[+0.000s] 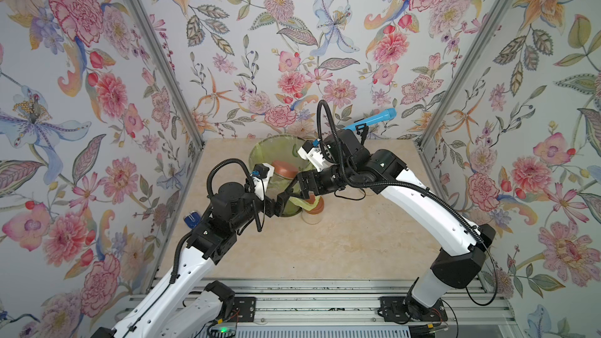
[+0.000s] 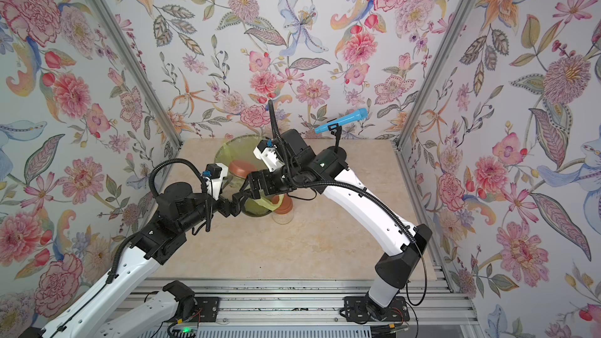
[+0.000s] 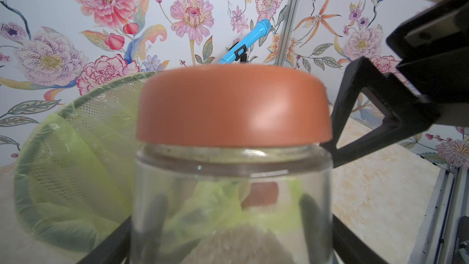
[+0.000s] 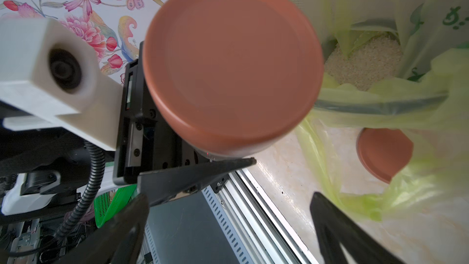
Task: Empty moldy rice from jars
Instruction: Pick up the jar from the center of the board.
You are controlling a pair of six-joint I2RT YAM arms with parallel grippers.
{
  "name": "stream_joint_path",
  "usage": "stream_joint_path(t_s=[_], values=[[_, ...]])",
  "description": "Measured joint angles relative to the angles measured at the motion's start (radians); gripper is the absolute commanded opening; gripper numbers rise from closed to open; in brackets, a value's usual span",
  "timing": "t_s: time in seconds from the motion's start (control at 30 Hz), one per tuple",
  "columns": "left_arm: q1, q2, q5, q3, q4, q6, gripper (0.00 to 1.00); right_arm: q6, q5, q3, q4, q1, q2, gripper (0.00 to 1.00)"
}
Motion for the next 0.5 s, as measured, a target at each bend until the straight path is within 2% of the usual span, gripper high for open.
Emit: stream_joint_path(t_s=[0.17, 0.5], values=[[0.023, 0.025, 0.079, 0.006, 0.001, -0.029, 0.00, 0.034, 0.011, -0.072, 0.117, 0.000, -0.017, 1.00], [0.042, 0.047, 0.150, 0.024, 0.011, -0.067, 0.00, 0.060, 0.011, -0.075, 0.203, -0.033, -0.021, 1.00]])
